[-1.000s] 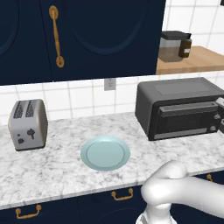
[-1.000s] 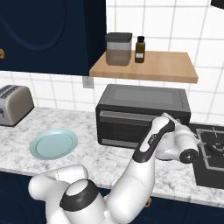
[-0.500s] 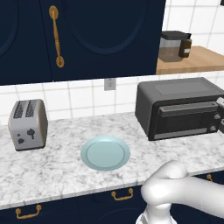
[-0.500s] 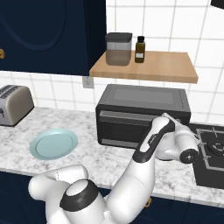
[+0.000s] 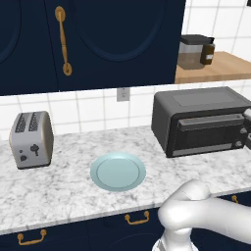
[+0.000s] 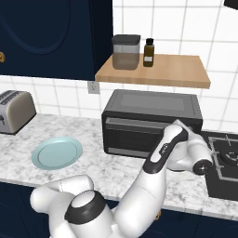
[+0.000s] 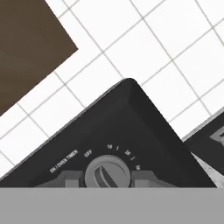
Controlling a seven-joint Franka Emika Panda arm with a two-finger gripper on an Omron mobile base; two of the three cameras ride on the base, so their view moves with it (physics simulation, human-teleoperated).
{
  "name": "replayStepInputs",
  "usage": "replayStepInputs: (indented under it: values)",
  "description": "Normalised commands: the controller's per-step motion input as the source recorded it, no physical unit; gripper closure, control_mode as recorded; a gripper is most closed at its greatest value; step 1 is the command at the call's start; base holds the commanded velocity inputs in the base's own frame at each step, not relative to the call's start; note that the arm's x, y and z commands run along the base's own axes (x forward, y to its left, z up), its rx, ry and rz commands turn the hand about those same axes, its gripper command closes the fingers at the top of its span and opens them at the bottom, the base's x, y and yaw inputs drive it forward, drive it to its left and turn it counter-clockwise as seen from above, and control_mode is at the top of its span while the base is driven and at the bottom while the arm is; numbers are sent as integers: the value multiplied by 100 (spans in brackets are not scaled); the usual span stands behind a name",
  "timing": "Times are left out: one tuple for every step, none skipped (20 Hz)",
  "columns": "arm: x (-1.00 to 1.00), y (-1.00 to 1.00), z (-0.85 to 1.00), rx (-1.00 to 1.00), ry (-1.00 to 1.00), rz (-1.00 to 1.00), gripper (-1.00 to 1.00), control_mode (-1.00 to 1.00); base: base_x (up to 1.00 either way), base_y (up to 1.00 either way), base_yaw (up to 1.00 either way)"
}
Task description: Pick up the kebab skewer and baguette bread, and place them inside the toaster oven. Close the toaster oven door and start by setting the timer.
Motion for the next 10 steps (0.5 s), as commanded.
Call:
replayStepInputs:
  values:
    - [0, 0, -12, 24, 0, 0, 100, -100, 0, 0, 0]
    - [0, -3, -15, 25, 0, 0, 100, -100, 0, 0, 0]
    - [0, 0, -19, 24, 0, 0, 100, -100, 0, 0, 0]
    - [0, 0, -17, 23, 0, 0, 100, -100, 0, 0, 0]
    - [0, 0, -18, 23, 0, 0, 100, -100, 0, 0, 0]
    - [0, 0, -14, 23, 0, 0, 100, -100, 0, 0, 0]
    - [-2, 0, -13, 22, 0, 0, 100, -100, 0, 0, 0]
    - [-2, 0, -11, 24, 0, 0, 100, -100, 0, 0, 0]
    - [0, 0, -10, 27, 0, 0, 100, -100, 0, 0, 0]
    - [0, 0, -11, 27, 0, 0, 100, -100, 0, 0, 0]
